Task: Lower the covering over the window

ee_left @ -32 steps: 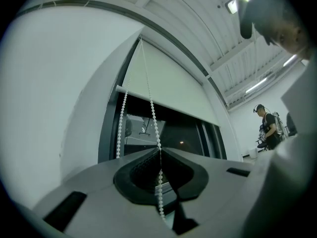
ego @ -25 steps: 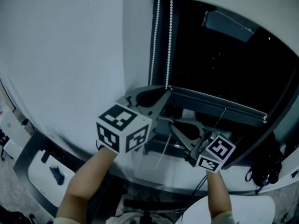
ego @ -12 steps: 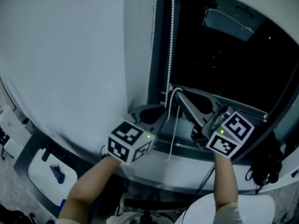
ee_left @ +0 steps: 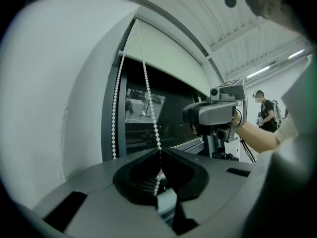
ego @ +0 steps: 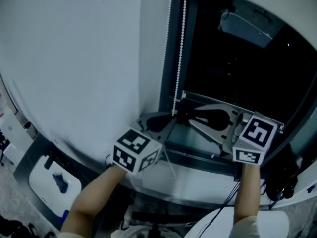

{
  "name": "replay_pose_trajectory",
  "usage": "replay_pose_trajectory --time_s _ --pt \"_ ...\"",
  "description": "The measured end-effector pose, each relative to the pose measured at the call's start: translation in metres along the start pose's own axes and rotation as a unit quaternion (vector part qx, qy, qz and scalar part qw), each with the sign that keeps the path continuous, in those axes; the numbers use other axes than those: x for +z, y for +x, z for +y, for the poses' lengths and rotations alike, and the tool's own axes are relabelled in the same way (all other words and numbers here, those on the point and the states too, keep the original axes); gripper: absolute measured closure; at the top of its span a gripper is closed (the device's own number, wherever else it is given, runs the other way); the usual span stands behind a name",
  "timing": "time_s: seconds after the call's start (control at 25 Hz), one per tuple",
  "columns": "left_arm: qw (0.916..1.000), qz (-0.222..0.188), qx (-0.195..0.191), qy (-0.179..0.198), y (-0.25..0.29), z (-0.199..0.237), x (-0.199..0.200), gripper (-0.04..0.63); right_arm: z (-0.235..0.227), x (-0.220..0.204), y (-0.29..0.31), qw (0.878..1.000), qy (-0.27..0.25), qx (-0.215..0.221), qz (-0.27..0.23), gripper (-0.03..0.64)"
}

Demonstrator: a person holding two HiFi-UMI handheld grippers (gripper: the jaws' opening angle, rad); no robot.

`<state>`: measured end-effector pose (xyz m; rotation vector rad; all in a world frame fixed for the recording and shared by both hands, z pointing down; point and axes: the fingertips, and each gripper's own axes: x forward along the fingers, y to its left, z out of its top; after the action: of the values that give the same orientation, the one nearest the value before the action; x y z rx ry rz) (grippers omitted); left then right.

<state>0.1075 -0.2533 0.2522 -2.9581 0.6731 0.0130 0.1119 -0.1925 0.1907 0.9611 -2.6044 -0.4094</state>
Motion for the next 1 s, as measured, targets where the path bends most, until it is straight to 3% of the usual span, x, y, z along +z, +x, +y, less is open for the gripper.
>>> replay_pose_trajectory --time_s 0.24,0.4,0.76,0.88,1.0 --pt "0.9998 -0.005 -0.015 -0.013 0.003 -0.016 -0.007 0.564 -0.03 0.028 -0.002 0.993 0.056 -0.067 -0.079 0.525" --pt "0.9992 0.013 -0.028 -0.025 0.005 -0.027 -0.028 0.564 -0.042 0.045 0.008 0.99 0.066 -0.084 -0.097 0.525" --pt "0.9968 0.057 -0.035 -0.043 0.004 -0.037 -0.08 0.564 -0.045 0.056 0.032 0.99 0.067 -0.069 -0.1 0.525" --pt "0.9961 0.064 -0.036 -0.048 0.002 -0.037 -0.088 0.563 -0.043 0.058 0.032 0.99 0.061 -0.068 -0.11 0.575" --pt "0.9964 0.062 -0.036 -0.044 0.0 -0.039 -0.088 0.563 -0.04 0.058 0.035 0.99 0.059 -0.062 -0.113 0.582"
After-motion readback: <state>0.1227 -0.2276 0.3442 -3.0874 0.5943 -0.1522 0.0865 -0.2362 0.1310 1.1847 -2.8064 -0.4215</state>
